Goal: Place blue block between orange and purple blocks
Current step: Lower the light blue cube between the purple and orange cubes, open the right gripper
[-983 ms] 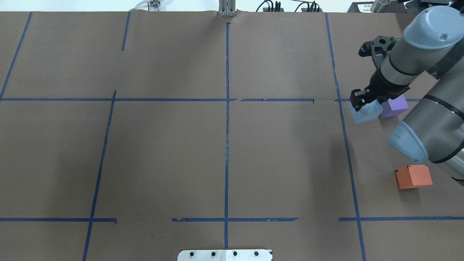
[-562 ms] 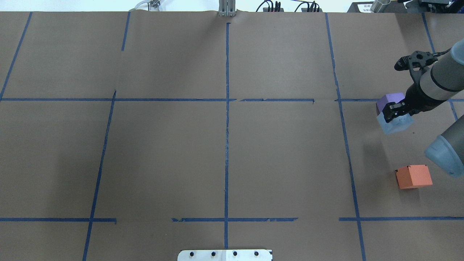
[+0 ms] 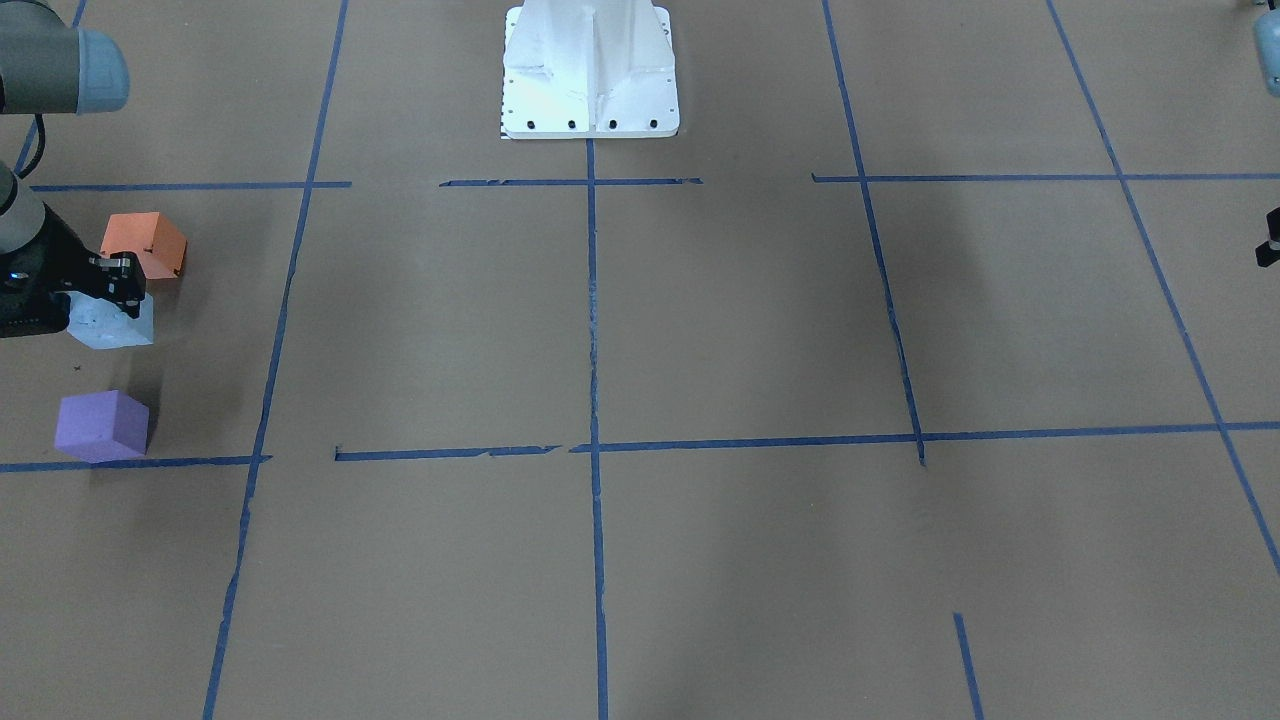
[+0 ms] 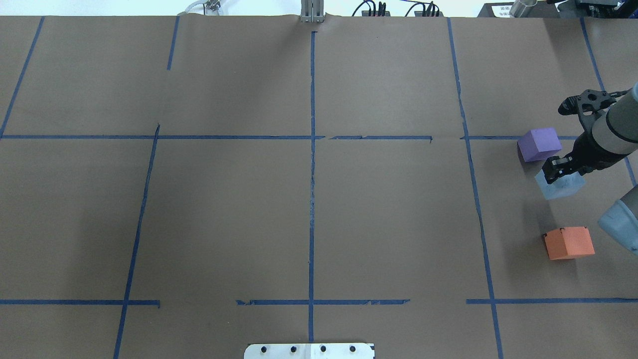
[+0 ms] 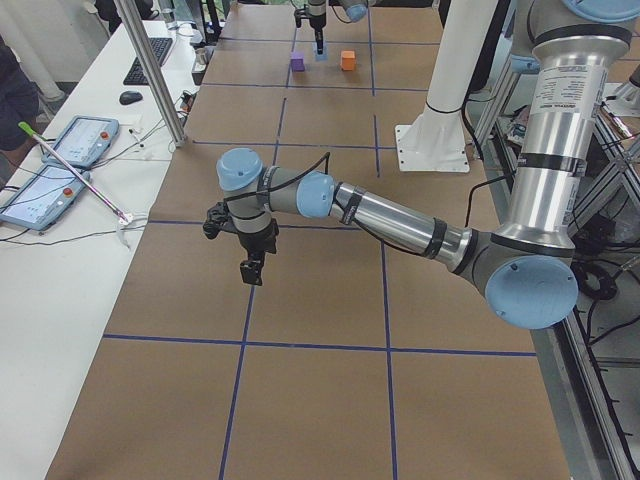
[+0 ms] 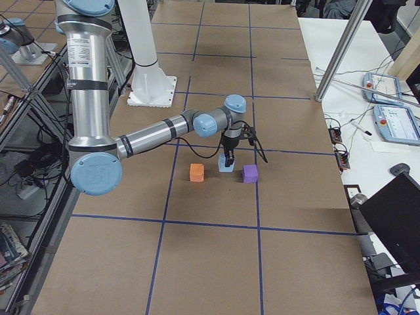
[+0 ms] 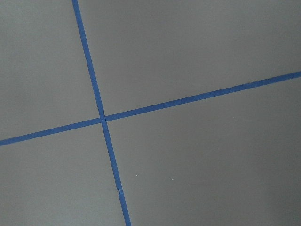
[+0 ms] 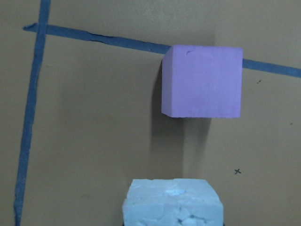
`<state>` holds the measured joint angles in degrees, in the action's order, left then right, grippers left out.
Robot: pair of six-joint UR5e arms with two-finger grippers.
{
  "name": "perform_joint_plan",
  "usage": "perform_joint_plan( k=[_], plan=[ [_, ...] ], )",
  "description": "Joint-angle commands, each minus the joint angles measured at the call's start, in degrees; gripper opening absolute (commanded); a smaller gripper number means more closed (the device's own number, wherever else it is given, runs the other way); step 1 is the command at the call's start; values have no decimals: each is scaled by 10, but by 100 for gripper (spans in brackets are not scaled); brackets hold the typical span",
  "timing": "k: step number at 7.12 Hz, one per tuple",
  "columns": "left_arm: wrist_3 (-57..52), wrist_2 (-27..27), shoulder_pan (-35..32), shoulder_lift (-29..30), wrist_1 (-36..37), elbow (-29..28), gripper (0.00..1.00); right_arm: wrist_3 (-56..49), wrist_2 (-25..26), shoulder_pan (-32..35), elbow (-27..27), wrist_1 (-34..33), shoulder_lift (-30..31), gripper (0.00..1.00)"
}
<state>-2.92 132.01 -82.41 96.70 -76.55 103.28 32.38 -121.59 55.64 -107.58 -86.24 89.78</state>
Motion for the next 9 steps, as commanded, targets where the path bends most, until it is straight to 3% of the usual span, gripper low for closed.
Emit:
perform_joint_plan(
  k=[1, 2, 5, 9],
  plan=[
    [2, 0, 0, 1, 0, 1, 100, 51, -11, 0, 33, 114, 33, 33],
    [2, 0, 1, 1, -1, 1, 100, 91, -11, -1, 51, 162, 36, 33],
    [2, 0, 0, 1, 0, 2, 100, 98, -8, -14, 73, 179, 35, 44],
    [2, 0, 1, 2, -1, 1, 100, 95, -8, -20, 68, 180, 33, 100]
  ],
)
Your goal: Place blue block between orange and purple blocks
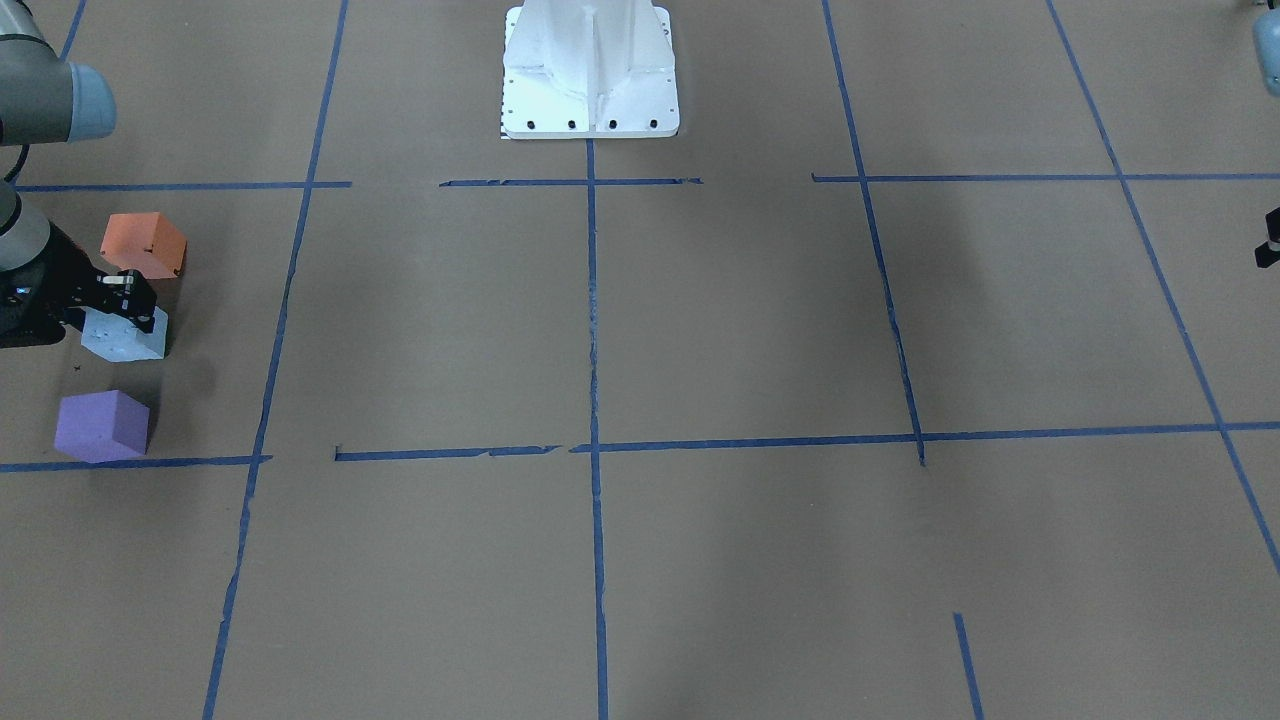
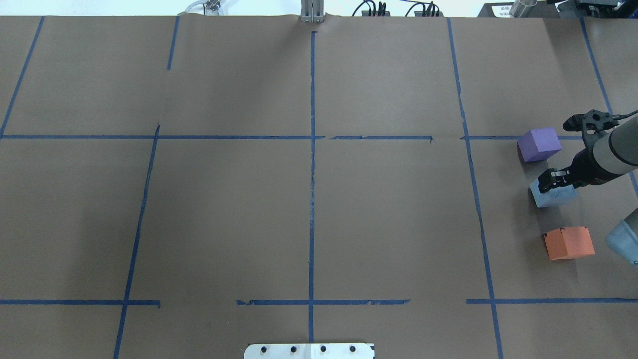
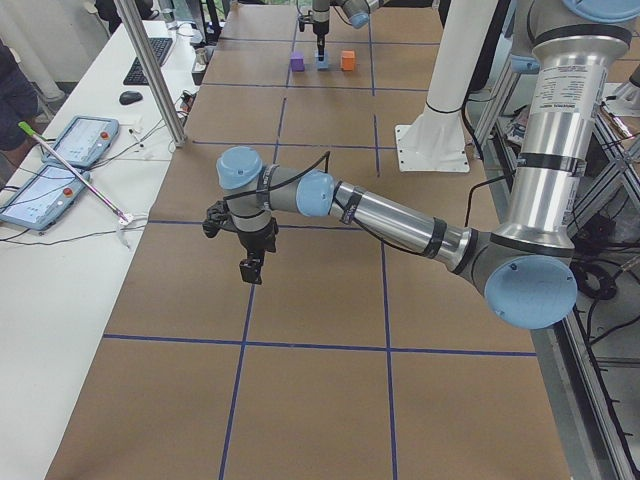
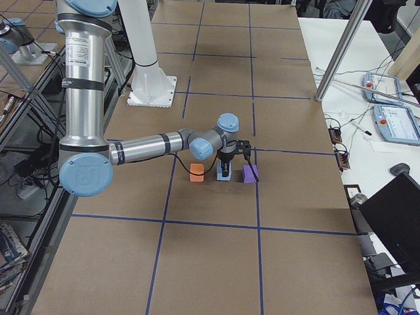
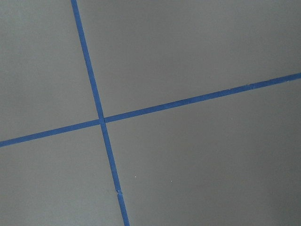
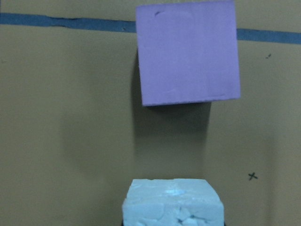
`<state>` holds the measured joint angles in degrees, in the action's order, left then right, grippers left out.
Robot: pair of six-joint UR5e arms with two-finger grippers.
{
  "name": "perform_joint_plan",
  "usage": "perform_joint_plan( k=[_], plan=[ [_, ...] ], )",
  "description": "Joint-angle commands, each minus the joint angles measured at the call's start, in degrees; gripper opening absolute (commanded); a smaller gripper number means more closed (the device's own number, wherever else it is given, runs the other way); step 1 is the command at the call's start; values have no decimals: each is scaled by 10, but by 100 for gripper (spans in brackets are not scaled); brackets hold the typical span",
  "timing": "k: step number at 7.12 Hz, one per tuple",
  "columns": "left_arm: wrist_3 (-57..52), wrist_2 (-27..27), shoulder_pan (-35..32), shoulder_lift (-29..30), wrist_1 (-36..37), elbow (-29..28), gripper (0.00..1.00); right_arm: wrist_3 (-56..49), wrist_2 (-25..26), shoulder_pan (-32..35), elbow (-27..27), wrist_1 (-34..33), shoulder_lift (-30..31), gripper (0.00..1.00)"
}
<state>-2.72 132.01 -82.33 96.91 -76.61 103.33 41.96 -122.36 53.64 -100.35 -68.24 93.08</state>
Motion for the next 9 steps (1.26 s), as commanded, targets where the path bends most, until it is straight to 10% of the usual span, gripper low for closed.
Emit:
perform_joint_plan(
  k=[1, 3, 9],
  plan=[
    [0, 0, 0, 1, 0, 0, 100, -2, -6, 2, -27, -6, 0, 100],
    [2, 0, 0, 0, 1, 6, 100, -28, -17, 48, -32, -12, 3, 100],
    [-31, -6, -2, -25, 0, 8, 100, -571, -88, 365, -34, -329, 37, 100]
  ],
)
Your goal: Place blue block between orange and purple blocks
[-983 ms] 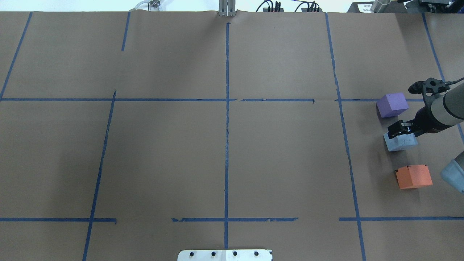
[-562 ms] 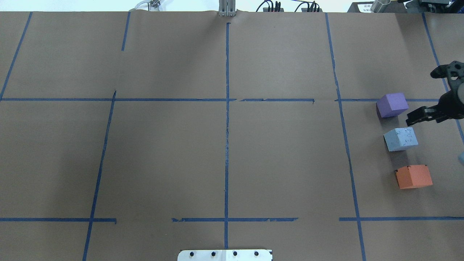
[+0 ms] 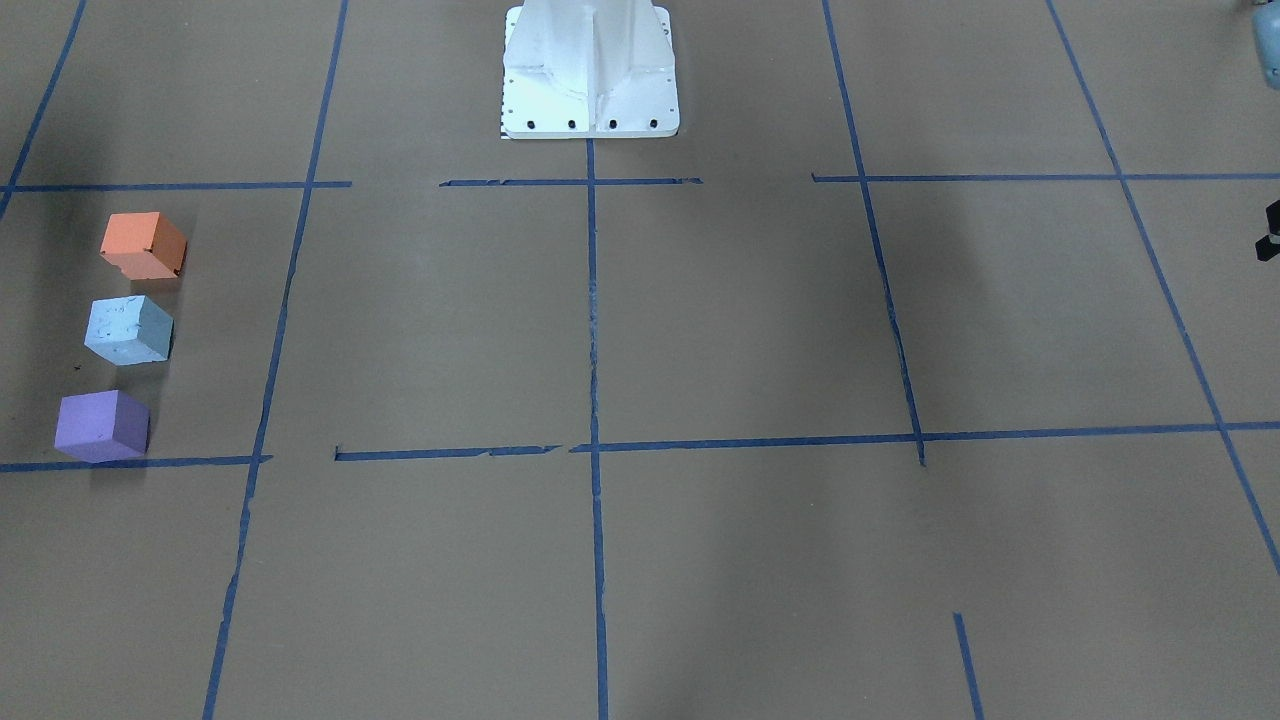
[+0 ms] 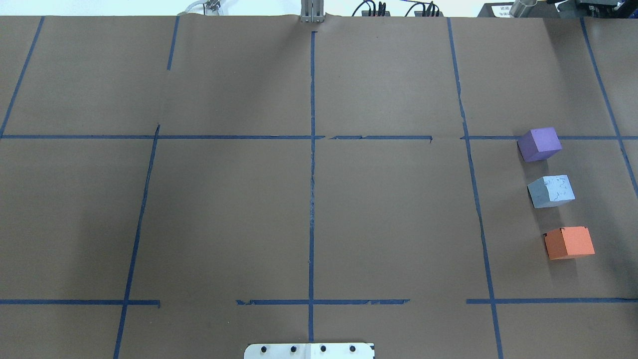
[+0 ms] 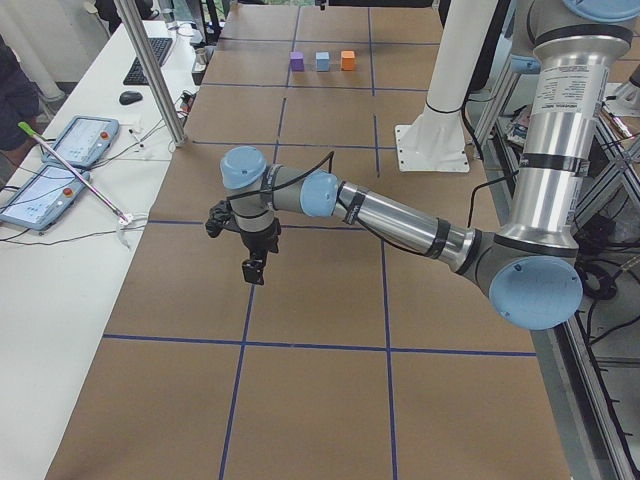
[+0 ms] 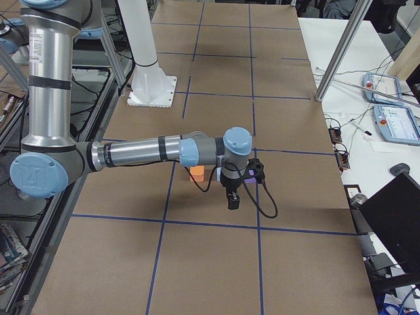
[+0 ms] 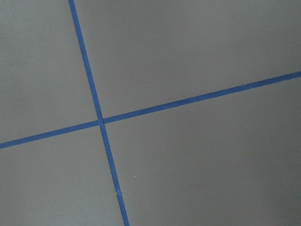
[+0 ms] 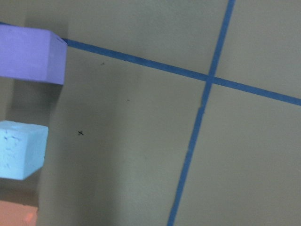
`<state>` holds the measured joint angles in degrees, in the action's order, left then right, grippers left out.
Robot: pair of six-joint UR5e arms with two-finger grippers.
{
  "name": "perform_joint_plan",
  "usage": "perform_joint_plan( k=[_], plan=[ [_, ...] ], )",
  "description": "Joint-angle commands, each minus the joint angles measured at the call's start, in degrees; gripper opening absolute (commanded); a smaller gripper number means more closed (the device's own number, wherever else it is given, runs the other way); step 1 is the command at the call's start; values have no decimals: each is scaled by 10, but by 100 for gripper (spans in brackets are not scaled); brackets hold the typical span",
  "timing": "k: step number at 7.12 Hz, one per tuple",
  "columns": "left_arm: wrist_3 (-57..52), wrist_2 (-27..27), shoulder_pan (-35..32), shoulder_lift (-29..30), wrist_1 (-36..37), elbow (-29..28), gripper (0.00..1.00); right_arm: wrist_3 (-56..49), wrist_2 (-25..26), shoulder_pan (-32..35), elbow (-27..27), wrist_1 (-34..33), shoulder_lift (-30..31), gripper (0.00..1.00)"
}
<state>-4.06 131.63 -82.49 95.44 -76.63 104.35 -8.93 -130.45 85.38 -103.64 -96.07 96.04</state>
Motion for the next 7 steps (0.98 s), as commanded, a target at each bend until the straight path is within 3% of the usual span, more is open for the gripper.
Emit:
perform_joint_plan(
  k=[1, 2, 4, 5, 7],
  plan=[
    [-56, -1, -15, -26, 2, -7, 100, -51, -21, 49, -2, -59, 13, 100],
    [-61, 1, -50, -57, 0, -8, 100, -29, -44, 49, -1, -56, 13, 100],
    [-71, 2, -97, -103, -13, 1, 100, -10, -45, 48, -1, -53, 13, 100],
    [-77, 3, -98, -138, -42, 1, 100, -10, -45, 48, -1, -54, 13, 100],
    [-62, 2, -97, -148, -66, 1, 100, -10, -46, 48, -1, -53, 13, 100]
  ],
)
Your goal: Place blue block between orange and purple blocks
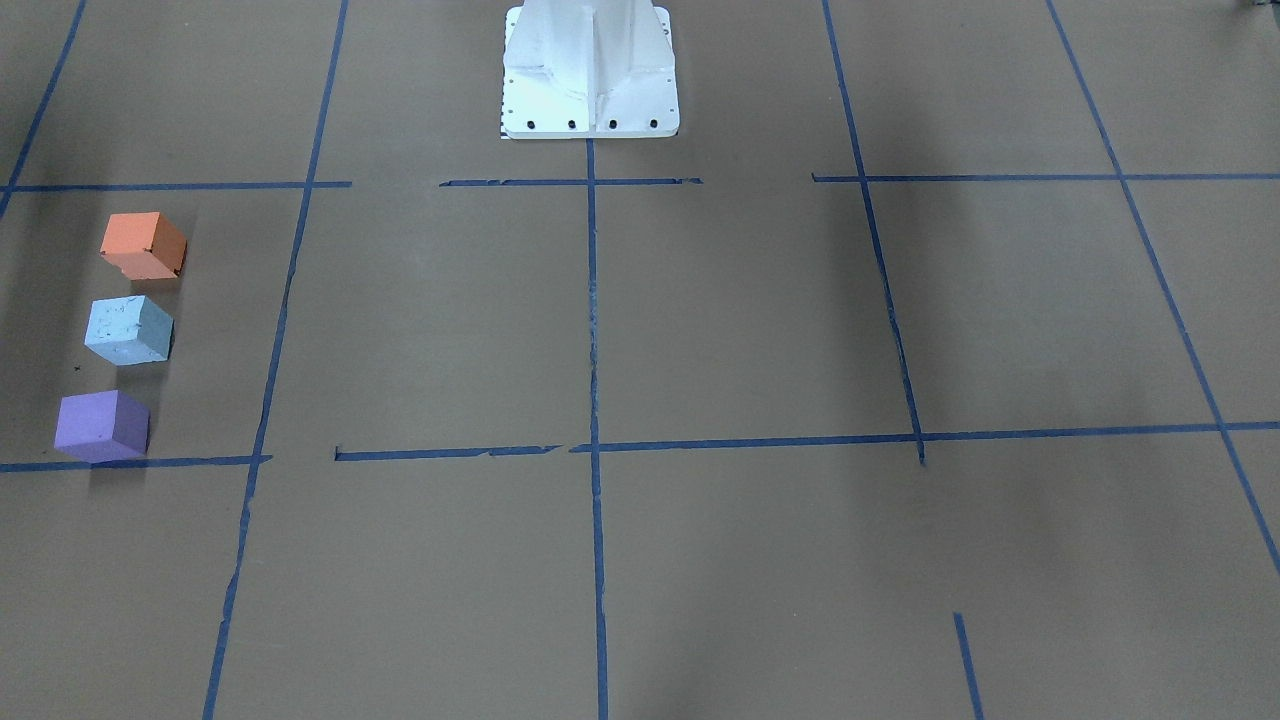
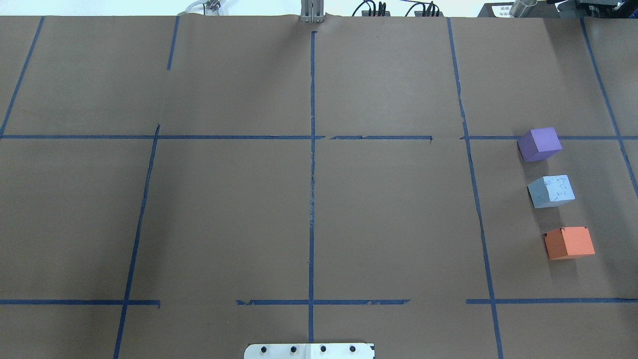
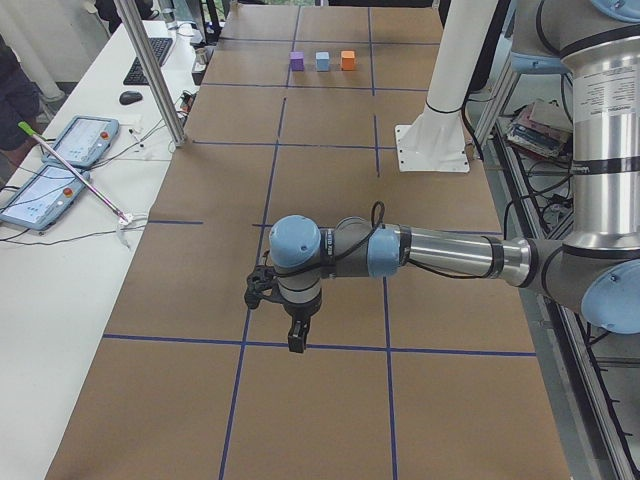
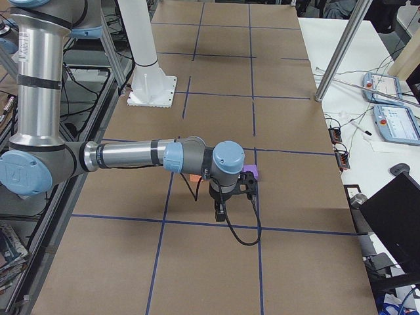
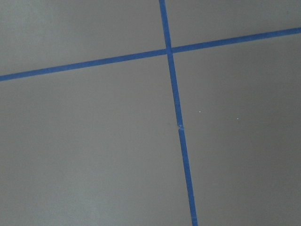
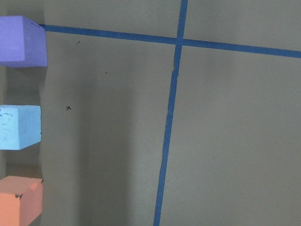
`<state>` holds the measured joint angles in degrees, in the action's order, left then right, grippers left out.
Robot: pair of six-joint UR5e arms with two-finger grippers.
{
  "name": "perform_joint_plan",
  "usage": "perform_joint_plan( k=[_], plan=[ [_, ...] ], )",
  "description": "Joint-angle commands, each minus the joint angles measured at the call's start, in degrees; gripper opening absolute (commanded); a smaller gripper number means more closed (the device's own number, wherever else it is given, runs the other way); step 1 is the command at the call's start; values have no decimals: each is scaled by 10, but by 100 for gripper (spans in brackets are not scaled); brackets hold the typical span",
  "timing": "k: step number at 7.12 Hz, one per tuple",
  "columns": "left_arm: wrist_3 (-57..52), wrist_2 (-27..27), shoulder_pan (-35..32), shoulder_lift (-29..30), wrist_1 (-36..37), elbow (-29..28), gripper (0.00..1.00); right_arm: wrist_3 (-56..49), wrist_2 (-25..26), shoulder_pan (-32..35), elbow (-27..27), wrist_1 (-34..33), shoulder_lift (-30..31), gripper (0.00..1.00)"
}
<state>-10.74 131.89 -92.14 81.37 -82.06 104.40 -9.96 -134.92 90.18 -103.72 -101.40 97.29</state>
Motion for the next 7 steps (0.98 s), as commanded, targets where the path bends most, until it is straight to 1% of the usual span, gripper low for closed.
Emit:
perform_joint_plan(
  k=[1, 2, 3, 4, 6, 7],
  plan=[
    [1, -1, -1, -7, -13, 2, 100, 0, -1, 0, 0, 1, 0, 100],
    [-2, 0, -1, -8, -24, 0, 100, 0, -1, 0, -1, 1, 0, 100],
    [-2, -1, -1, -9, -21, -8, 100, -1, 0, 0, -1, 1, 0, 100],
    [-2, -3, -1, -13, -17, 3, 100, -1, 0, -1, 0, 1, 0, 100],
    [-2, -6, 3, -18, -23, -9, 100, -2, 1, -1, 0, 1, 0, 100],
    [-2, -3, 3, -21, -23, -6, 100, -3, 1, -1, 0, 1, 0, 100]
  ],
)
